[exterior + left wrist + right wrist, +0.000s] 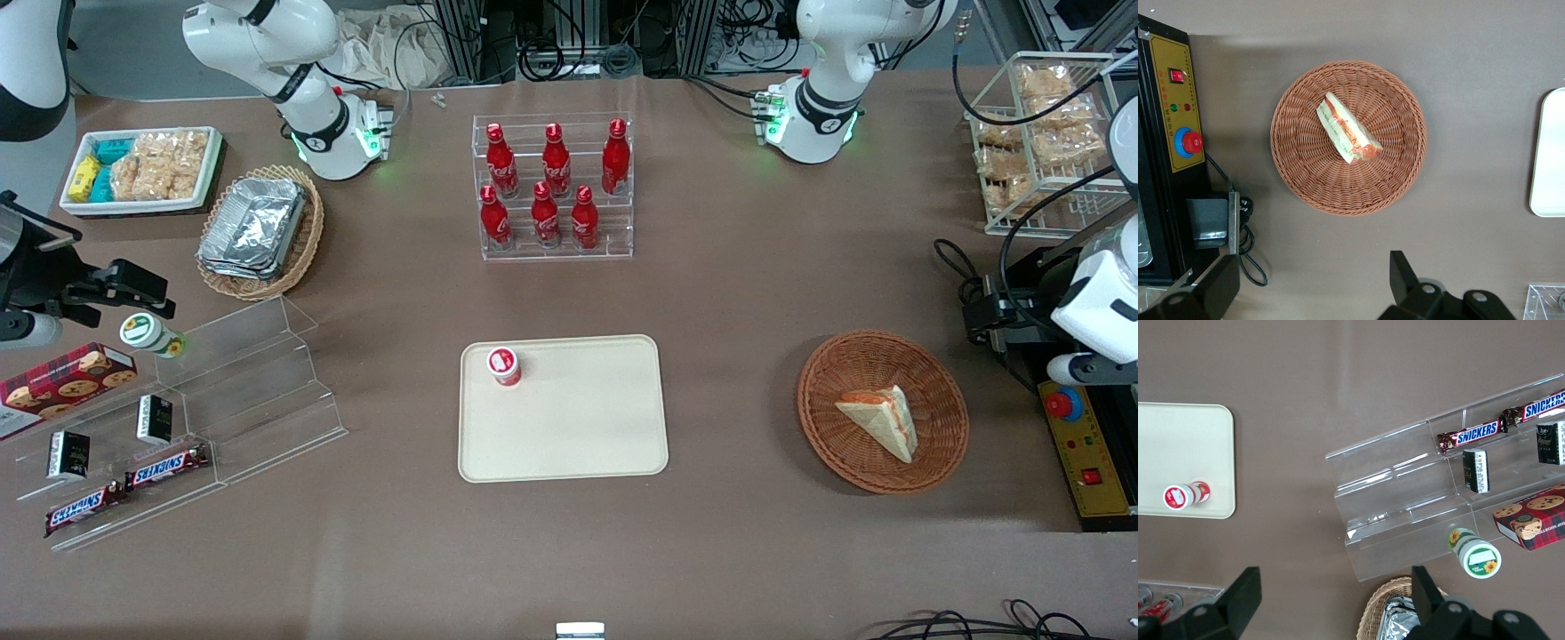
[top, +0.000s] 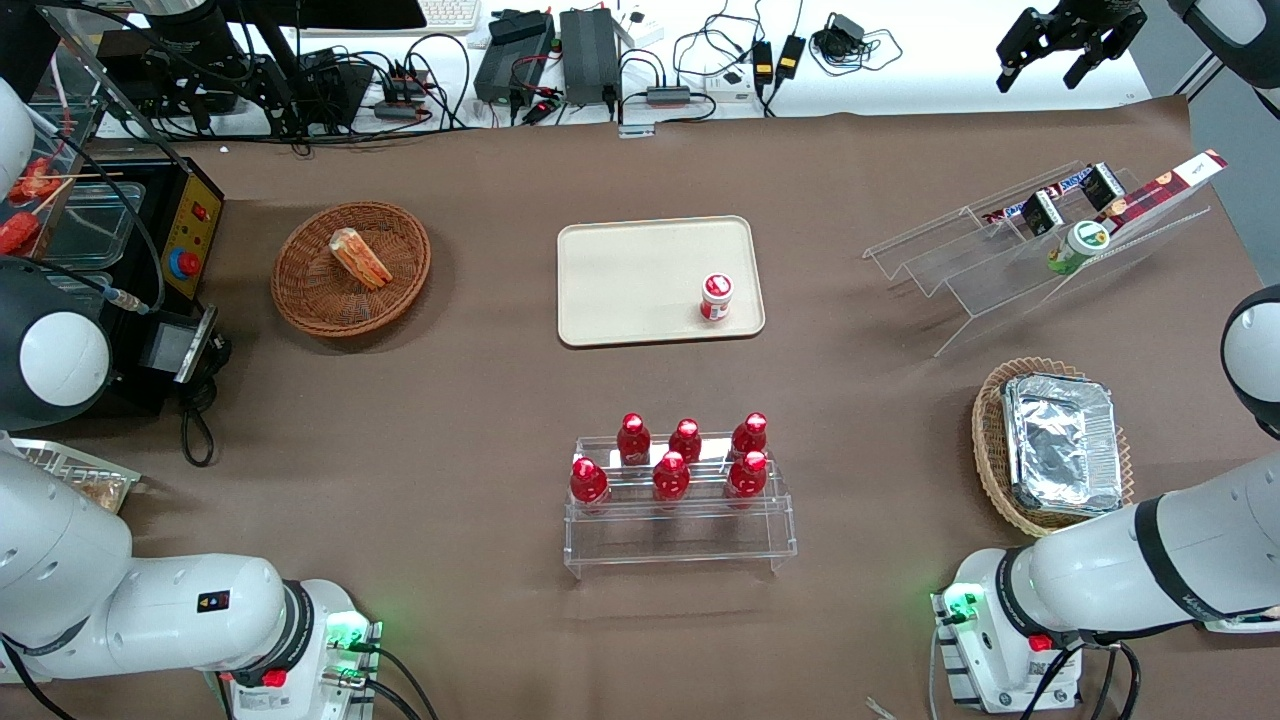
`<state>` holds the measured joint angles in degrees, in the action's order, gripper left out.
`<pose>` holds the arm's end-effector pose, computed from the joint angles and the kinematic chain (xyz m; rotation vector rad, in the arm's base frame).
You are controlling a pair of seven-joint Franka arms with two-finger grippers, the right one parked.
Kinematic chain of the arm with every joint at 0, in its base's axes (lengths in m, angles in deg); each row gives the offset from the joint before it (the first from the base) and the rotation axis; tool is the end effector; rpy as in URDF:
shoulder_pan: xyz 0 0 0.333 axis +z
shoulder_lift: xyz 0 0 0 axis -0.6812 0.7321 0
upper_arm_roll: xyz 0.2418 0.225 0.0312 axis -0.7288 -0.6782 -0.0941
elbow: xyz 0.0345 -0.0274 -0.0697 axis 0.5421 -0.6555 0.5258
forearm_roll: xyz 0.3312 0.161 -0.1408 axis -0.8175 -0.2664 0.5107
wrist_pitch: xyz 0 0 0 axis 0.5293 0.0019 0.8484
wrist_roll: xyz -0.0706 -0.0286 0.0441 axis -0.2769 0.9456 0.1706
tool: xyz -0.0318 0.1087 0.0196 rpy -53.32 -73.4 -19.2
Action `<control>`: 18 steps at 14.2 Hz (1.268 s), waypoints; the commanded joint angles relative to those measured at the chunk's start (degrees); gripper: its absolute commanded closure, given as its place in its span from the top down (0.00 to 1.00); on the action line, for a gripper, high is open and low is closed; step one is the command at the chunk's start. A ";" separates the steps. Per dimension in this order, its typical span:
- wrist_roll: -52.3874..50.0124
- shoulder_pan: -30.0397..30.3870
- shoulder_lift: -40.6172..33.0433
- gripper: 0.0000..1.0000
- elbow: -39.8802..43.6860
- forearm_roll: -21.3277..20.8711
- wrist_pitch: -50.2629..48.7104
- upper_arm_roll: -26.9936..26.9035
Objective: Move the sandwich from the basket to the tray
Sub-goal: 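Move the left gripper toward the wrapped sandwich in the wicker basket, then lower the open left gripper over the sandwich and close on it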
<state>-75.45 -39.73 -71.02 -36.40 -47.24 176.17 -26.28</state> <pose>0.6282 -0.0103 0.5773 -3.0861 -0.0049 0.0898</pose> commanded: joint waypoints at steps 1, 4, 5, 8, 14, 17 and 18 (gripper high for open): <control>-0.07 -0.13 -0.31 1.00 0.64 -0.03 -1.46 -0.06; -0.42 -0.66 0.66 1.00 -1.64 -0.46 -0.50 0.03; -0.42 -0.66 1.09 1.00 -2.26 -0.47 0.38 0.03; -2.51 -0.22 1.71 1.00 -8.74 -0.29 8.87 -0.06; -13.50 -0.31 8.74 1.00 -10.96 0.33 15.94 -0.06; -17.97 -0.22 12.51 1.00 -10.96 0.07 18.65 -0.06; -21.74 -0.30 13.39 1.00 -10.96 -0.02 20.06 -0.06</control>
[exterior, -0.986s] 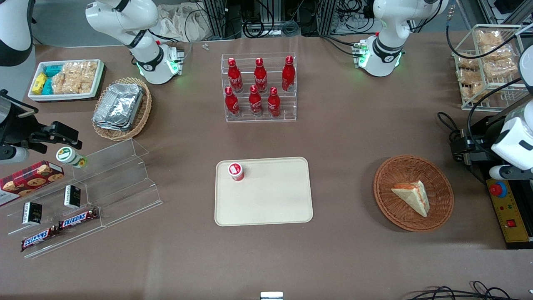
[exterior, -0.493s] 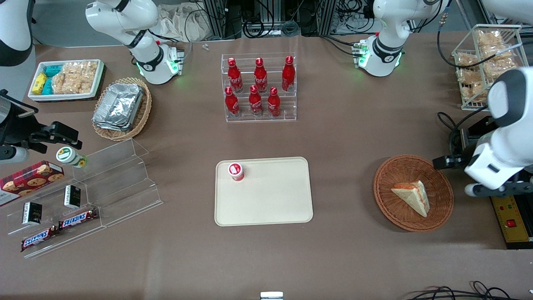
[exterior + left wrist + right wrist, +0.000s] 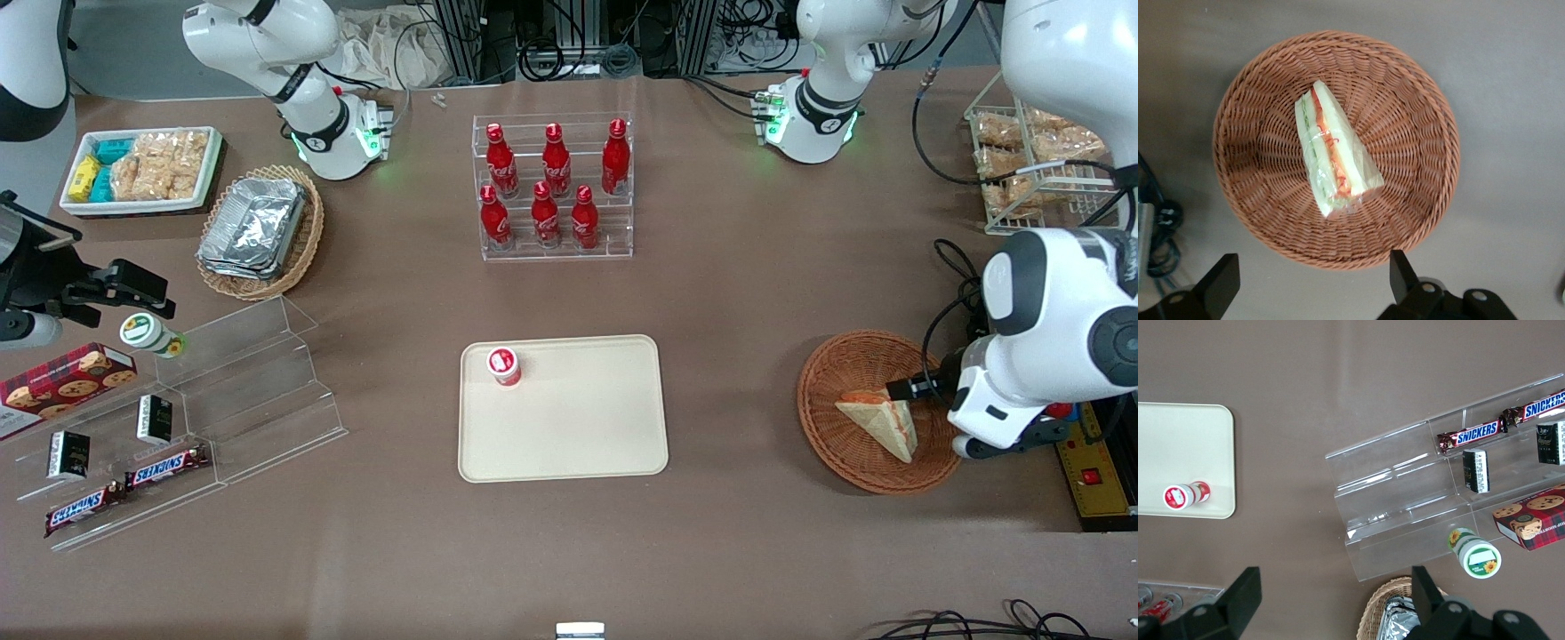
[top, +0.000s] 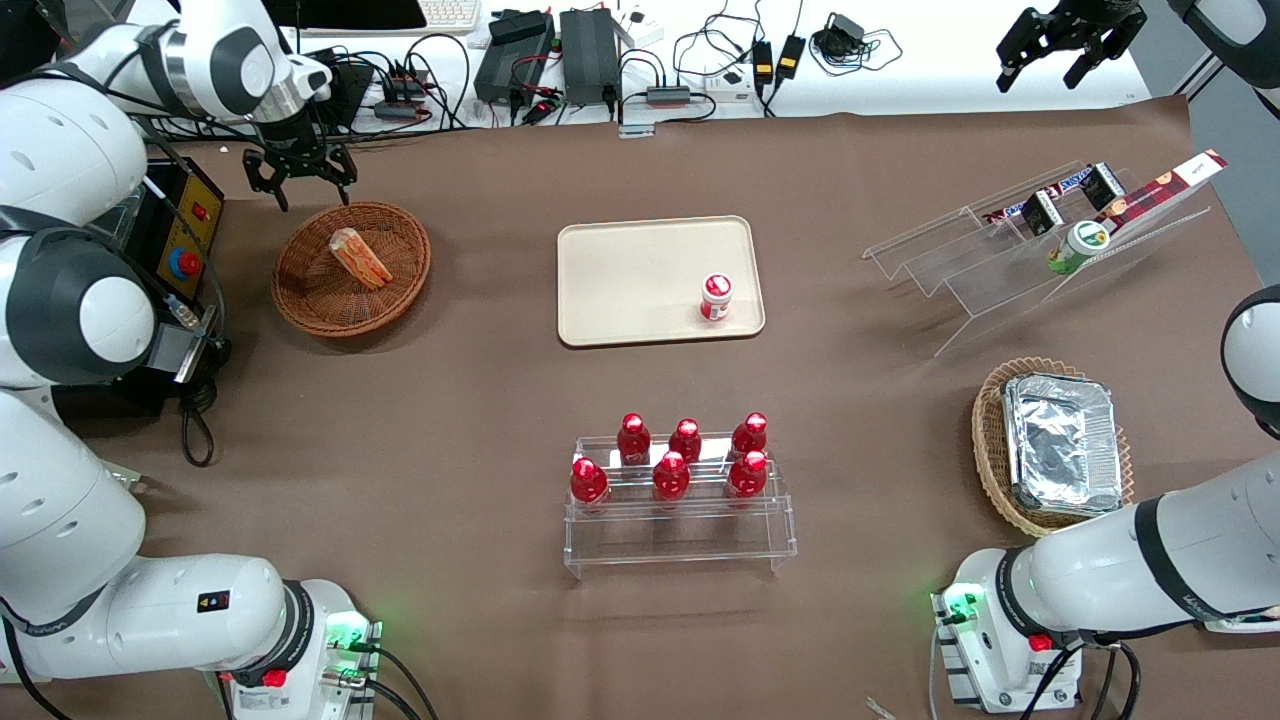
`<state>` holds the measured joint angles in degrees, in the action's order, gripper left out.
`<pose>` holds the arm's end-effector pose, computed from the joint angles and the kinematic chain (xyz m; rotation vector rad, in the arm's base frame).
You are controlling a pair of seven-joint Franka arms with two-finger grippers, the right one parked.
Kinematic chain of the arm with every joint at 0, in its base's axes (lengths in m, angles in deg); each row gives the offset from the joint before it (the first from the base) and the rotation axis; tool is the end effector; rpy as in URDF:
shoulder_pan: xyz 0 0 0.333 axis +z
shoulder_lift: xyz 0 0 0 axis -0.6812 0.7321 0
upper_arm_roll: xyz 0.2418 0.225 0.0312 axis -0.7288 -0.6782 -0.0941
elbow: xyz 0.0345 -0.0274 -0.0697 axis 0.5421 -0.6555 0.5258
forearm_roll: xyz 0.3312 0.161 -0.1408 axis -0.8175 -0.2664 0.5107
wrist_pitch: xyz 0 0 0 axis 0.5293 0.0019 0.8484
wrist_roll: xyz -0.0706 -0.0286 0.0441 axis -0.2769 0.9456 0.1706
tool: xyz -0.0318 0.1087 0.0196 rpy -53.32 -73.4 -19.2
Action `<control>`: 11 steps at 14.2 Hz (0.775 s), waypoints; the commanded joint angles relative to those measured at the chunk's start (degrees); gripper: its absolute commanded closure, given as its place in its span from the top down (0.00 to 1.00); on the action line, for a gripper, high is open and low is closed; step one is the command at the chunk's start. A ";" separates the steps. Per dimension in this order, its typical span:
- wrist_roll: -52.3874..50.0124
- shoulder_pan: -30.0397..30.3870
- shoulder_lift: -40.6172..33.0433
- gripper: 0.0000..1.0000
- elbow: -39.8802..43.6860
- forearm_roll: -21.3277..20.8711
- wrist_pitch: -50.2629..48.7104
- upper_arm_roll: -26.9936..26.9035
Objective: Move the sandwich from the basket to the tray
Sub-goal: 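Lower the open left gripper over the sandwich and close on it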
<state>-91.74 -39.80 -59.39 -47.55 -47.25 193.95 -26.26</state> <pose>0.6685 -0.0147 0.3775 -3.0535 -0.4059 0.2141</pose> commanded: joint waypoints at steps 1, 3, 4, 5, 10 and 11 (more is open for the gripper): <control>-8.70 -0.24 2.20 1.00 0.19 -0.02 3.16 0.00; -11.45 -0.07 2.91 1.00 0.19 0.59 3.78 0.00; -13.37 0.11 3.69 1.00 0.01 0.60 4.05 0.00; -14.52 0.20 4.31 1.00 -0.43 0.60 4.40 0.00; -16.98 1.07 4.75 0.99 -4.29 0.69 10.71 -0.09; -18.13 1.25 4.76 0.99 -4.99 0.60 12.12 -0.09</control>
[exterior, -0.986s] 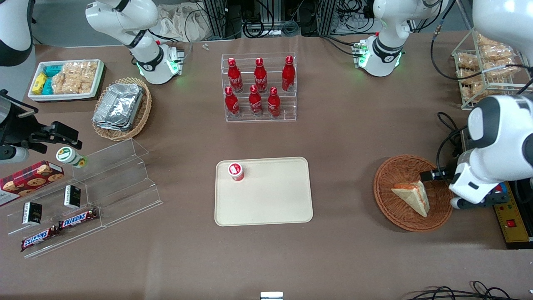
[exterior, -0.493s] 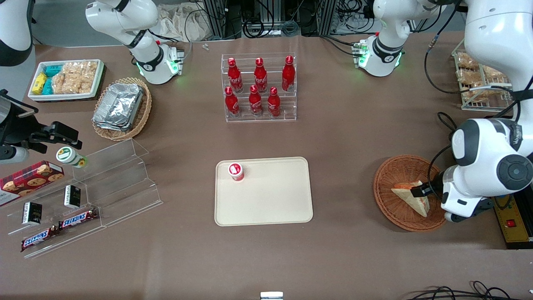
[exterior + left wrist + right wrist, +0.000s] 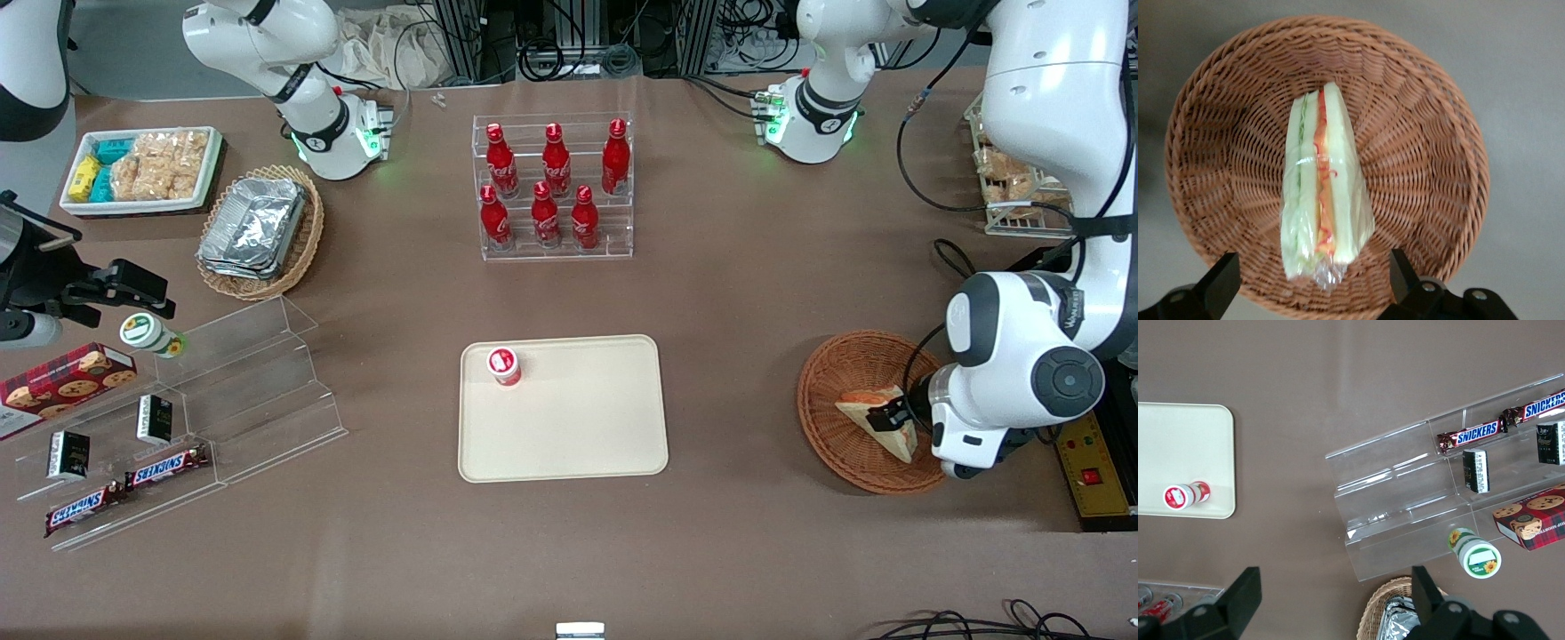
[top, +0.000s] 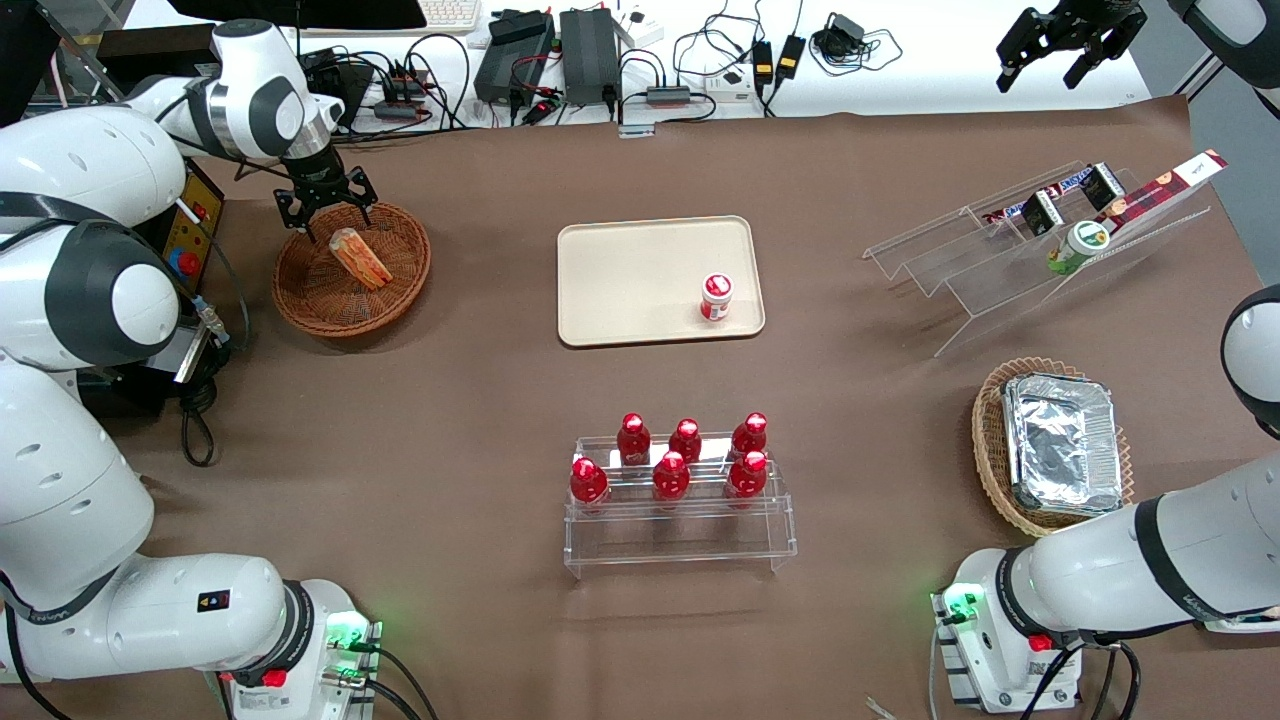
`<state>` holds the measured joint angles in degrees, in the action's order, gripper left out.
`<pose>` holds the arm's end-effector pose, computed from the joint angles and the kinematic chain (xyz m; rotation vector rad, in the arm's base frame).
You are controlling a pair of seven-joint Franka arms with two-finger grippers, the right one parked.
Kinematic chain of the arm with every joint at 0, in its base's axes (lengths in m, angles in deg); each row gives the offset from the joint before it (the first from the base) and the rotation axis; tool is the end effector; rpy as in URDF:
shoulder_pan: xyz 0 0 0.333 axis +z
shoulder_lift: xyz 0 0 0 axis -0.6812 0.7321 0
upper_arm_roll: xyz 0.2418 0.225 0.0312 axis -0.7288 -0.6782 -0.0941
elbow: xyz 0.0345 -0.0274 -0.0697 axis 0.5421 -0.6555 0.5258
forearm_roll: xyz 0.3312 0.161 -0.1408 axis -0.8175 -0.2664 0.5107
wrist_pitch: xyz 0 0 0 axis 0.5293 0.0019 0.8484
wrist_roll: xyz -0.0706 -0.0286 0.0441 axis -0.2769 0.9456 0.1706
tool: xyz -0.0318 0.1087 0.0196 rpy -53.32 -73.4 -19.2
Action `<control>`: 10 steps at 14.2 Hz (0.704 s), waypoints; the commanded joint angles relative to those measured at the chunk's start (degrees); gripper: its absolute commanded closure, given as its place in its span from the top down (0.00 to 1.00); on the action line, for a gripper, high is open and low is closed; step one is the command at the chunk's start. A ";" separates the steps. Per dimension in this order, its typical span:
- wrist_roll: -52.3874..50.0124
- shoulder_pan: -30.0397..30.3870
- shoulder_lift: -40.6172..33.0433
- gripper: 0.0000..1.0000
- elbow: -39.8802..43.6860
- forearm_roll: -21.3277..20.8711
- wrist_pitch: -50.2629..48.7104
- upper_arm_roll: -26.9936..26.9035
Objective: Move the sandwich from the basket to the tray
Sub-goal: 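Lower the open left gripper over the sandwich and close on it, then lift the sandwich out of the basket with the left gripper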
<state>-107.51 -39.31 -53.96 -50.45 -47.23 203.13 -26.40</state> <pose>0.6769 -0.0097 0.3026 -2.9677 -0.8282 0.1848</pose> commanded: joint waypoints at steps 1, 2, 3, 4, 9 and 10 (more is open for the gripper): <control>-2.46 0.76 -0.67 0.99 -2.97 0.66 3.82 0.06; -2.46 0.85 -0.67 0.99 -3.68 0.58 4.53 0.06; -2.46 1.20 -0.67 0.99 -4.47 0.58 5.32 0.06; -2.46 1.29 -0.67 0.99 -5.35 0.58 6.02 0.06; -2.63 1.47 -0.58 0.84 -6.58 0.40 7.17 0.06; -2.72 1.47 -0.58 0.76 -6.50 0.49 7.17 0.06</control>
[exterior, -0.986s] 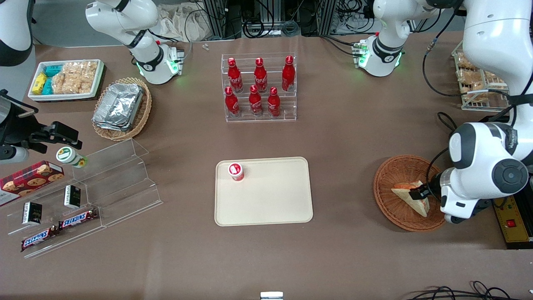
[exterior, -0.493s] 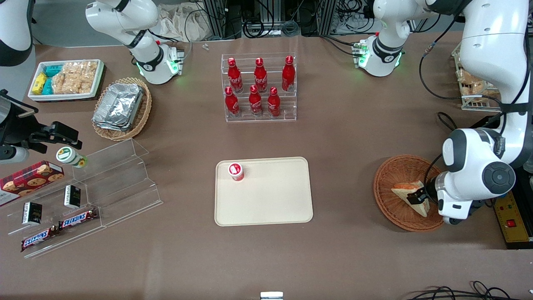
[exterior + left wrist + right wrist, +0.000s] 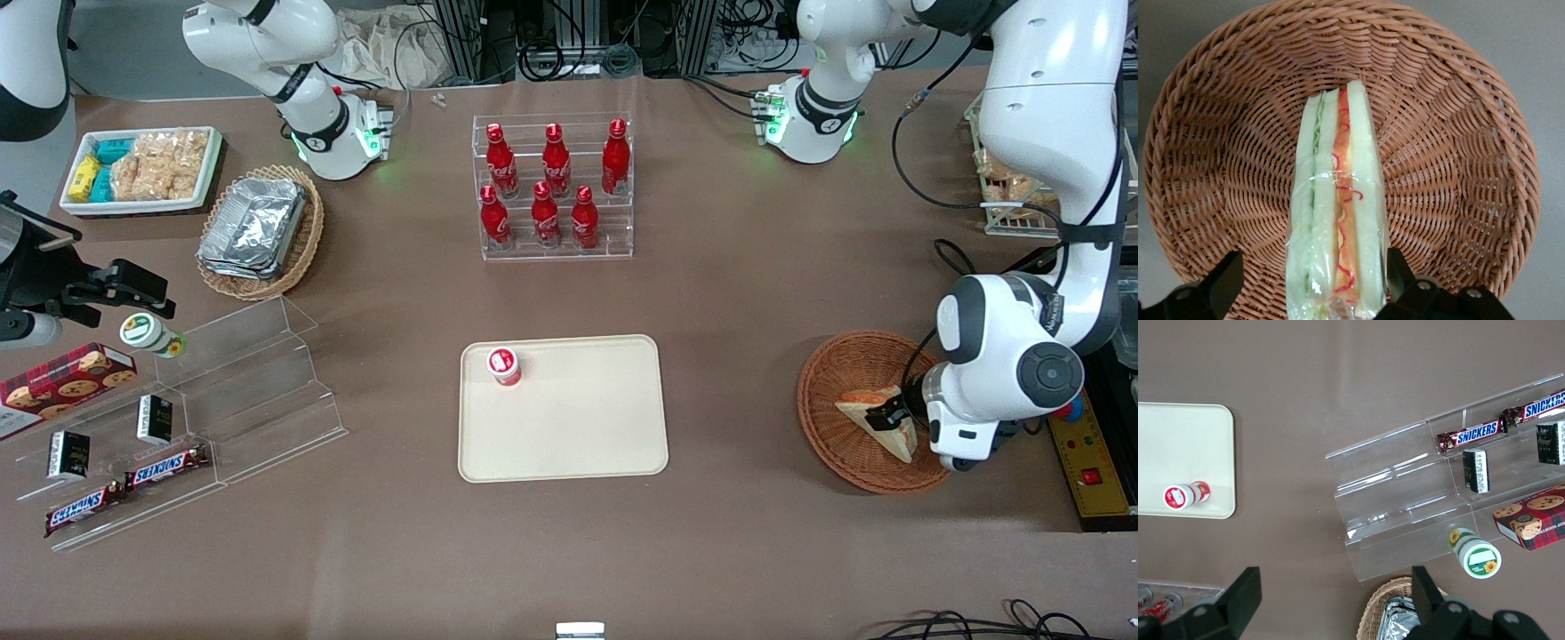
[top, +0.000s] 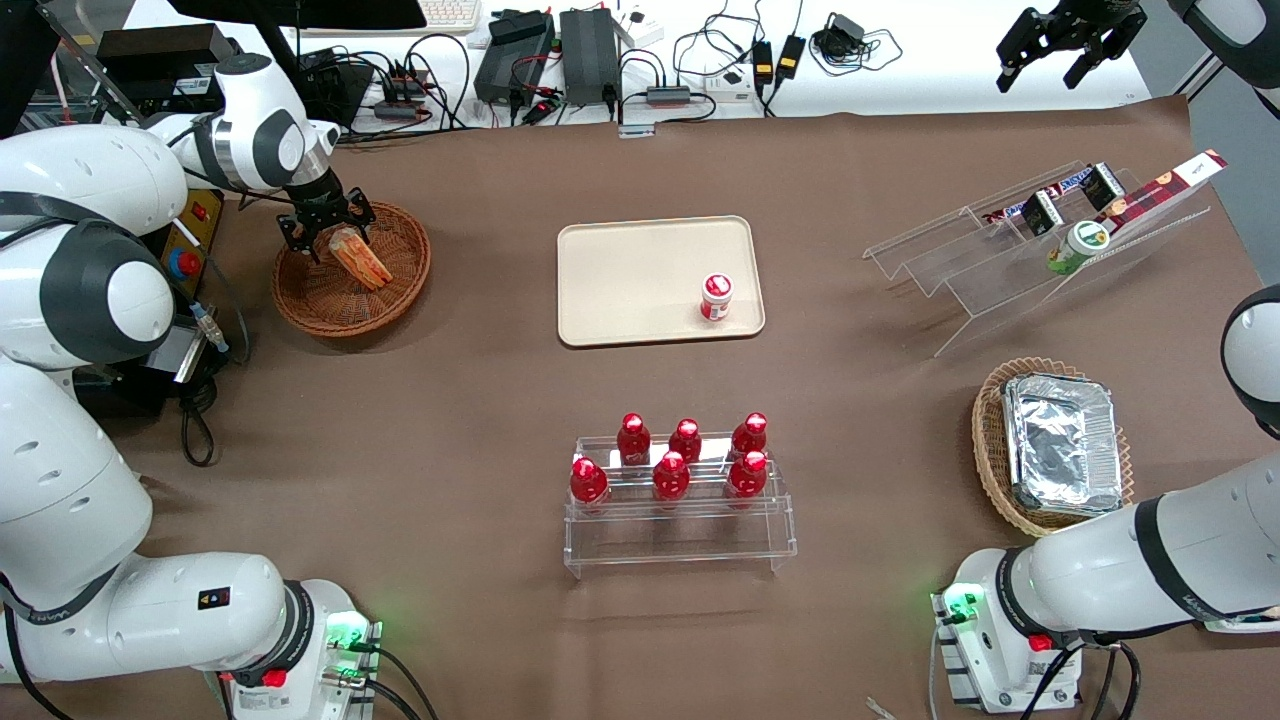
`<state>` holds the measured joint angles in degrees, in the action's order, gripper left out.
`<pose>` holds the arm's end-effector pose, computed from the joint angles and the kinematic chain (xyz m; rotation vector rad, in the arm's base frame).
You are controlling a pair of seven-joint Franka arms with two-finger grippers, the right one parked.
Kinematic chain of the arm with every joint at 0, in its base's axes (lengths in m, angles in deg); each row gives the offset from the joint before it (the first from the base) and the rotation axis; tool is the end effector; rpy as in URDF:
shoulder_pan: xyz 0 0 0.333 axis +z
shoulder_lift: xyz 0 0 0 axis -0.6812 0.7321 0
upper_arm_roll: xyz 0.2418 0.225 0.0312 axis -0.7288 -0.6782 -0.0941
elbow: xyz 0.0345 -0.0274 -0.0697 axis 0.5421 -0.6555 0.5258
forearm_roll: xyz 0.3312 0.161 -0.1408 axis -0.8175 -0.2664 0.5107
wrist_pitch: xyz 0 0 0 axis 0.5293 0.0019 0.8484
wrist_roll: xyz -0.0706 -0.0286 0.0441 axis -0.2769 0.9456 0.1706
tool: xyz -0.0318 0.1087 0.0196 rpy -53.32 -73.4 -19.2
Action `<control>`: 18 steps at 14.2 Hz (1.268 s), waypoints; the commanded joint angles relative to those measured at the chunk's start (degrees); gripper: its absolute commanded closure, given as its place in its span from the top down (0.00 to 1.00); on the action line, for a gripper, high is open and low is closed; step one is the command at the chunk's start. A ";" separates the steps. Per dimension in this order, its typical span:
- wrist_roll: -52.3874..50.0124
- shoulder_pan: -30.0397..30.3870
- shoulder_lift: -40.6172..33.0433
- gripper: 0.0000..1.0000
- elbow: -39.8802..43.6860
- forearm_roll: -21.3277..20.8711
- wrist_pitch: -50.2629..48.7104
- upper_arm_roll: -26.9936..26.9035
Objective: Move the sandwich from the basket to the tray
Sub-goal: 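Lift the sandwich out of the basket with the left gripper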
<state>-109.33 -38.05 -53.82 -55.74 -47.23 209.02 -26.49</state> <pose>0.6628 0.0035 0.2688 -2.9520 -0.9029 0.1745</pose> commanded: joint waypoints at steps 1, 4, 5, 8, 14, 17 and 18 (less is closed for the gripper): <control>-1.50 0.21 -0.72 0.67 -1.12 0.48 1.20 0.14; -3.00 0.12 -0.81 0.41 -1.30 -0.22 0.85 0.14; -2.92 0.04 -0.81 0.38 -1.21 -0.22 0.67 0.14; -3.00 0.12 -1.77 0.23 -0.07 -0.22 -2.22 0.23; -2.04 0.03 -5.46 0.08 10.98 0.66 -21.62 0.40; -0.29 -0.49 -5.99 0.08 19.77 1.18 -33.04 1.97; 1.37 -0.32 -6.87 0.08 21.97 1.19 -36.13 3.47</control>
<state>-110.11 -38.24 -60.37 -39.13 -46.96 178.98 -25.01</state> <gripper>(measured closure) 0.855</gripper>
